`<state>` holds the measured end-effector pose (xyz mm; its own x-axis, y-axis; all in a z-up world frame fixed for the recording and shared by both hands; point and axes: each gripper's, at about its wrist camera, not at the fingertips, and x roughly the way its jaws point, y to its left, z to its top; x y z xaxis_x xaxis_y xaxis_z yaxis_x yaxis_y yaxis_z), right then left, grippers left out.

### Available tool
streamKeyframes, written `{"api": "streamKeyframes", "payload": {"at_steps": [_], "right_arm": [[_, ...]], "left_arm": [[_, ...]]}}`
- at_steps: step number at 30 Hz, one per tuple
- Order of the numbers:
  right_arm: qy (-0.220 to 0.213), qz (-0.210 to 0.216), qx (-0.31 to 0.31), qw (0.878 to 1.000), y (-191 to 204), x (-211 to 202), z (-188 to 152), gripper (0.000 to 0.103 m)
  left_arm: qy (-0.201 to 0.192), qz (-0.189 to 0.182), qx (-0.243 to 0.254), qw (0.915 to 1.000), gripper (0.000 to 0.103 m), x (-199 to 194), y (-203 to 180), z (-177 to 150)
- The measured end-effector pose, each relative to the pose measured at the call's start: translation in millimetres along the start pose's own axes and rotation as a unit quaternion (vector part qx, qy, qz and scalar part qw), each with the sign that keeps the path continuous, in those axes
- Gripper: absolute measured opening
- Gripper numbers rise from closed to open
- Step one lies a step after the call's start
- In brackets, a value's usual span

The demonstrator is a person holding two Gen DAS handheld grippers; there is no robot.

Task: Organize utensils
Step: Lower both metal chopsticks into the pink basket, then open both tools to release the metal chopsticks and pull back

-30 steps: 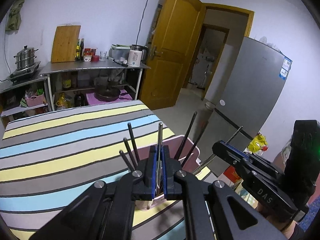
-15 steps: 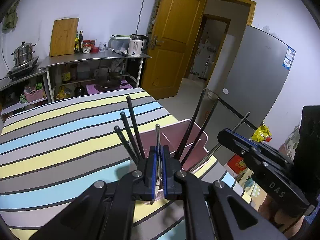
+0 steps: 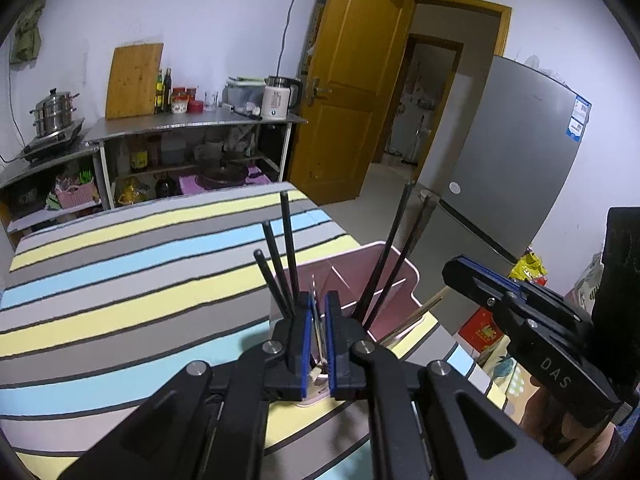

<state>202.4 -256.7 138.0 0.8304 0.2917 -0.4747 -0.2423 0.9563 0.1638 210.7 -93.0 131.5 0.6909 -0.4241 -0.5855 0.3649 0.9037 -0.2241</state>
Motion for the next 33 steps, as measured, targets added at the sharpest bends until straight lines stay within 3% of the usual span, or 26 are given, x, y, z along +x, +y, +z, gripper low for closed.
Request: {"api": "streamKeyframes", "payload": {"at_steps": [14,33], "right_arm": [[-0.022,-0.003,-0.004,1.000,6.8,-31.5,-5.6,0.016],[-0.016,-0.004,-0.004,1.000,23.4,-54.9,-60.2,0.019]], "left_arm": [[-0.050,0.003,-0.011,0.9987,0.015,-43.1,11.0,-13.8],[-0.068,0.048,0.007,0.9965,0.016,-48.8,4.7,-90.5]]}}
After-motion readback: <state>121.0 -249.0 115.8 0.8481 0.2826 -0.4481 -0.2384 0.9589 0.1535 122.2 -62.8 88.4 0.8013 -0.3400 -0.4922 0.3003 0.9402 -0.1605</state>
